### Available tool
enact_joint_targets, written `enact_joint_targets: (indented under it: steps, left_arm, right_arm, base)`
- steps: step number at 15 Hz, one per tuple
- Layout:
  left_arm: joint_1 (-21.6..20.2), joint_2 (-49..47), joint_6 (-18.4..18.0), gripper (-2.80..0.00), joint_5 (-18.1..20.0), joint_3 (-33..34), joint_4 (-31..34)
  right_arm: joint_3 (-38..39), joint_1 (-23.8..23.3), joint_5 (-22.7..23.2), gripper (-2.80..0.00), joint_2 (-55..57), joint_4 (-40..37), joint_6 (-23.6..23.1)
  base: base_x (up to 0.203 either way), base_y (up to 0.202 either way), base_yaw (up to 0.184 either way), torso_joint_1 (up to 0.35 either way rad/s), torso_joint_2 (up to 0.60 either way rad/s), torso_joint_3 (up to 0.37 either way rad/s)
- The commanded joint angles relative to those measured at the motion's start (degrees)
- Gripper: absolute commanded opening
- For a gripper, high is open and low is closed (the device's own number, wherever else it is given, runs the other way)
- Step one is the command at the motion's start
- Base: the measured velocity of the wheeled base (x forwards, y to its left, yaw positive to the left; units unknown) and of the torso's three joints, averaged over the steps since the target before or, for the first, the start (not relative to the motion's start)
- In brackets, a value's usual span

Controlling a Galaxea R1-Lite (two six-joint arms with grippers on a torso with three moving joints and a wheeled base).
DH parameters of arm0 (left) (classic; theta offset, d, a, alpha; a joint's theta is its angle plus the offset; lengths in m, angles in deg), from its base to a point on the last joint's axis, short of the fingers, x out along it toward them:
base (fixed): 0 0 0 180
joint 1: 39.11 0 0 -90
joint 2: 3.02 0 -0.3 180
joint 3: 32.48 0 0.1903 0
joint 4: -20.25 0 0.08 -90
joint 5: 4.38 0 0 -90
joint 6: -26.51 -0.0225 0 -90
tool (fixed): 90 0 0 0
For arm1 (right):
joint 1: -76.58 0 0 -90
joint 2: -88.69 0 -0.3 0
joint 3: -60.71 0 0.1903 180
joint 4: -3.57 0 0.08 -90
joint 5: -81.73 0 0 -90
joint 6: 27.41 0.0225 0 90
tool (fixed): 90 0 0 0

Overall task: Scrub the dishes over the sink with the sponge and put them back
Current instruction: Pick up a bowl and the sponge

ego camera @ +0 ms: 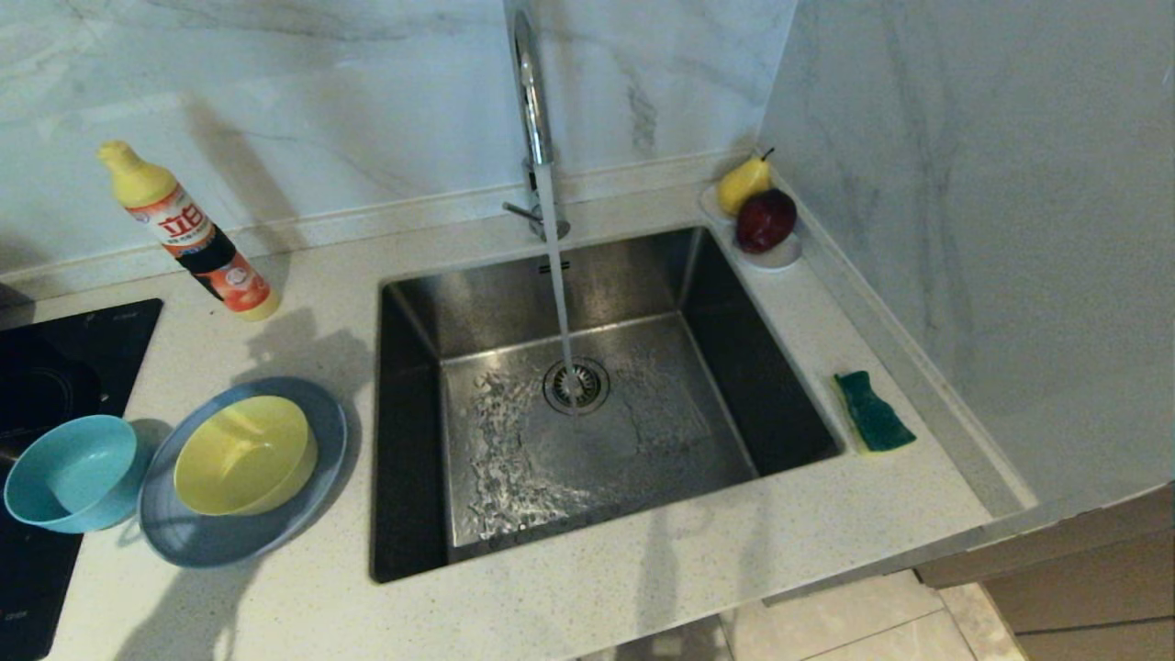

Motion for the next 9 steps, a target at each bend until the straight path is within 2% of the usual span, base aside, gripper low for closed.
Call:
enact_joint_targets:
  steps: [1,3,6,9]
  left_arm:
    - [-0.2,6.3,-1.2,-2.80,-3.0,2.9,0.5]
    - [-0.1,11.6,-1.9,-2.80,-3.7,8.6,0.6]
    - [-0.1,21.5,-3.7,-2.80,-3.3,23.8,-1.1]
    - [-4.1,32.6,-4.4,-2.80,2.4,33.1,-1.4]
  right_arm:
    - [0.0,0.0,0.0,-2.80,0.0,0.0,0.0]
    - [0.0,0.0,0.0,-2.80,0.0,0.0,0.0]
    - [0.0,0.0,0.0,-2.80,0.0,0.0,0.0]
    - [0.0,0.0,0.0,-2.80,-0.1,0.0,0.0]
  base:
    - [0.000,0.000,0.000,0.000,0.00,0.000]
    - [0.000,0.000,0.000,0.000,0.00,0.000]
    - [0.000,0.000,0.000,0.000,0.00,0.000]
    - [0.000,0.000,0.000,0.000,0.00,0.000]
